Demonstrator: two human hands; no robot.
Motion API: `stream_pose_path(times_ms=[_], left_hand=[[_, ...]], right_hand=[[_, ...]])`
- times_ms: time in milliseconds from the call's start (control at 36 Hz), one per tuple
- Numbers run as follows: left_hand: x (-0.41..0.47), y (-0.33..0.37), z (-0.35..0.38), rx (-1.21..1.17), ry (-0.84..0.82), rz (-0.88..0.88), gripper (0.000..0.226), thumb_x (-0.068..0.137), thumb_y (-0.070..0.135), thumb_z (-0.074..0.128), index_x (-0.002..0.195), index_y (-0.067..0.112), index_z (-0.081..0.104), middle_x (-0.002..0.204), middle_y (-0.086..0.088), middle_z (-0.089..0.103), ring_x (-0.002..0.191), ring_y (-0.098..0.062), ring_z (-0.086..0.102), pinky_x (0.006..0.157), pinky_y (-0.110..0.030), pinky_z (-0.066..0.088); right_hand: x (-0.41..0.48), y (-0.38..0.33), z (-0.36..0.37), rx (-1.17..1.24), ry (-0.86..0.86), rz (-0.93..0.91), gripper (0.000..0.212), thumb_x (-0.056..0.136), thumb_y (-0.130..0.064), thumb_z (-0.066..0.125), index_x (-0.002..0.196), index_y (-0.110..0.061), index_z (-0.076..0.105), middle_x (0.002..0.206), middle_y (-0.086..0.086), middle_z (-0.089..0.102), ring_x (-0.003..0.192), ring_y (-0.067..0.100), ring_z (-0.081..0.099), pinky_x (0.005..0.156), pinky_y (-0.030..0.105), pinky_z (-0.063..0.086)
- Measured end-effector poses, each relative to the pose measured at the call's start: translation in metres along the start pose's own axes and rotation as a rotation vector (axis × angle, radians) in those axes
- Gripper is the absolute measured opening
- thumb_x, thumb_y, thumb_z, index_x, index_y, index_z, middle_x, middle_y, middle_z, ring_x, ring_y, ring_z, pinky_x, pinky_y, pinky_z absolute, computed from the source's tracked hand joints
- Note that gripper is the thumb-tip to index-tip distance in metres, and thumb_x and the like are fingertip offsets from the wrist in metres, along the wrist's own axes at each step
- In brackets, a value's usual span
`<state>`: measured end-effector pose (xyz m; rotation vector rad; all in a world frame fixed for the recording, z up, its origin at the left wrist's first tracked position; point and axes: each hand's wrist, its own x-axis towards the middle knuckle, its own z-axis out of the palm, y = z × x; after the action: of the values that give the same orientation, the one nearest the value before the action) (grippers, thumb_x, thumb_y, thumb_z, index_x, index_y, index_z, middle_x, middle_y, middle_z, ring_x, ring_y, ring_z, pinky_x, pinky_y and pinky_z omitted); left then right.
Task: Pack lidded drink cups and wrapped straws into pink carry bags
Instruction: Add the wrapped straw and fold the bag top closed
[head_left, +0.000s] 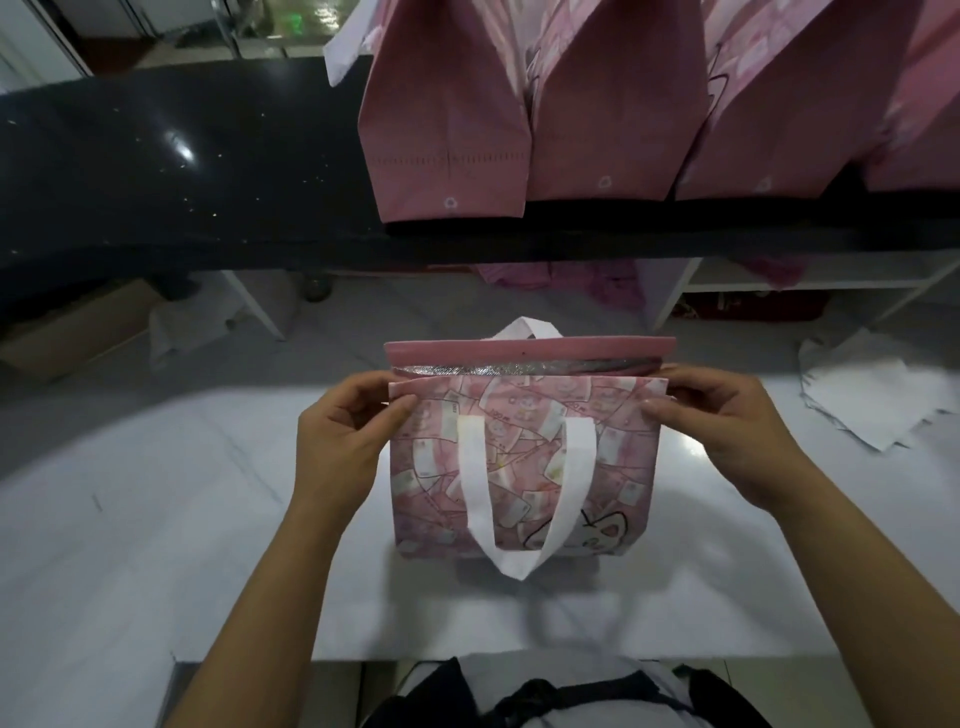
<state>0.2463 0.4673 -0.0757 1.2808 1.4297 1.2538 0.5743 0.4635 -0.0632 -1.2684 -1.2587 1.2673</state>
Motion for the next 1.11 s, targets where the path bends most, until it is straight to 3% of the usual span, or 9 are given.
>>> stream_pose_path(times_ms=[139,278,444,556,750,889,972,1056,1111], left_hand=[[-0.002,0.003,-0.005,-0.094,-0.076,-0.039,0.039,0.083,0.007,0.073,0.109,0.027,0.052,0.090,-0.004,0.075,0.082,-0.021,0.073,0.067,-0.028,0.061],[0.001,0.003,-0.017,0.124,-0.205,-0.046,0.049,0.082,0.024,0.071,0.121,0.047,0.051,0.088,0.002,0.069,0.089,-0.019,0.071,0.073,-0.029,0.062],[0.004,0.008,-0.028,0.214,-0.390,0.057,0.034,0.093,0.012,0.064,0.104,0.045,0.067,0.103,0.021,0.067,0.099,-0.008,0.066,0.074,-0.026,0.061],[0.006,0.009,-0.037,0.368,-0.487,0.092,0.049,0.095,0.000,0.059,0.099,0.048,0.063,0.105,0.027,0.063,0.102,-0.004,0.061,0.078,-0.024,0.059],[0.001,0.013,-0.048,0.458,-0.697,0.183,0.058,0.095,-0.015,0.047,0.098,0.038,0.070,0.109,0.023,0.061,0.106,-0.002,0.060,0.078,-0.013,0.054],[-0.004,0.021,-0.053,0.539,-0.771,0.214,0.047,0.093,0.006,0.051,0.107,0.049,0.065,0.114,0.030,0.061,0.108,0.000,0.060,0.082,-0.014,0.054],[-0.012,0.030,-0.052,0.542,-0.731,0.255,0.024,0.094,0.022,0.067,0.102,0.045,0.067,0.109,0.030,0.064,0.102,0.002,0.062,0.080,-0.008,0.050],[-0.020,0.033,-0.052,0.586,-0.647,0.295,0.044,0.088,0.007,0.071,0.094,0.049,0.060,0.100,0.026,0.067,0.096,0.007,0.063,0.076,-0.006,0.049],[-0.024,0.038,-0.051,0.654,-0.622,0.232,0.040,0.088,0.018,0.071,0.094,0.050,0.049,0.091,0.027,0.065,0.095,0.010,0.061,0.071,-0.013,0.055]], right_hand=[[-0.003,0.008,0.011,-0.077,0.154,-0.088,0.023,0.085,0.006,0.068,0.090,-0.016,0.073,0.084,-0.003,0.075,0.078,0.015,0.070,0.074,0.026,0.059],[-0.007,0.007,0.016,-0.030,0.194,-0.069,0.033,0.085,0.002,0.070,0.100,-0.022,0.055,0.081,0.004,0.071,0.077,0.018,0.070,0.068,0.025,0.057],[-0.016,0.003,0.009,-0.222,0.054,-0.140,0.052,0.091,-0.005,0.065,0.125,-0.042,0.052,0.073,0.015,0.065,0.075,0.027,0.066,0.075,0.032,0.056],[-0.023,0.001,0.004,-0.403,-0.063,-0.179,0.051,0.095,-0.003,0.059,0.111,-0.052,0.060,0.081,-0.001,0.066,0.079,0.016,0.065,0.071,0.030,0.054],[-0.041,-0.006,0.000,-0.680,-0.198,-0.245,0.034,0.086,-0.004,0.053,0.096,-0.030,0.072,0.106,-0.021,0.067,0.099,0.005,0.064,0.082,0.010,0.046],[-0.053,-0.018,-0.010,-0.773,-0.289,-0.202,0.033,0.085,-0.009,0.055,0.105,-0.027,0.074,0.113,-0.022,0.066,0.105,0.003,0.064,0.088,0.012,0.047],[-0.062,-0.024,-0.009,-0.788,-0.246,-0.247,0.016,0.088,-0.014,0.073,0.095,-0.028,0.074,0.101,-0.021,0.070,0.096,0.000,0.066,0.083,0.011,0.048],[-0.071,-0.031,-0.002,-0.848,-0.226,-0.234,0.041,0.086,-0.008,0.073,0.106,-0.042,0.060,0.094,-0.020,0.070,0.068,-0.001,0.063,0.071,0.012,0.049],[-0.074,-0.036,0.004,-0.839,-0.270,-0.134,0.055,0.088,-0.016,0.071,0.124,-0.047,0.043,0.093,-0.020,0.070,0.052,0.002,0.056,0.061,0.012,0.045]])
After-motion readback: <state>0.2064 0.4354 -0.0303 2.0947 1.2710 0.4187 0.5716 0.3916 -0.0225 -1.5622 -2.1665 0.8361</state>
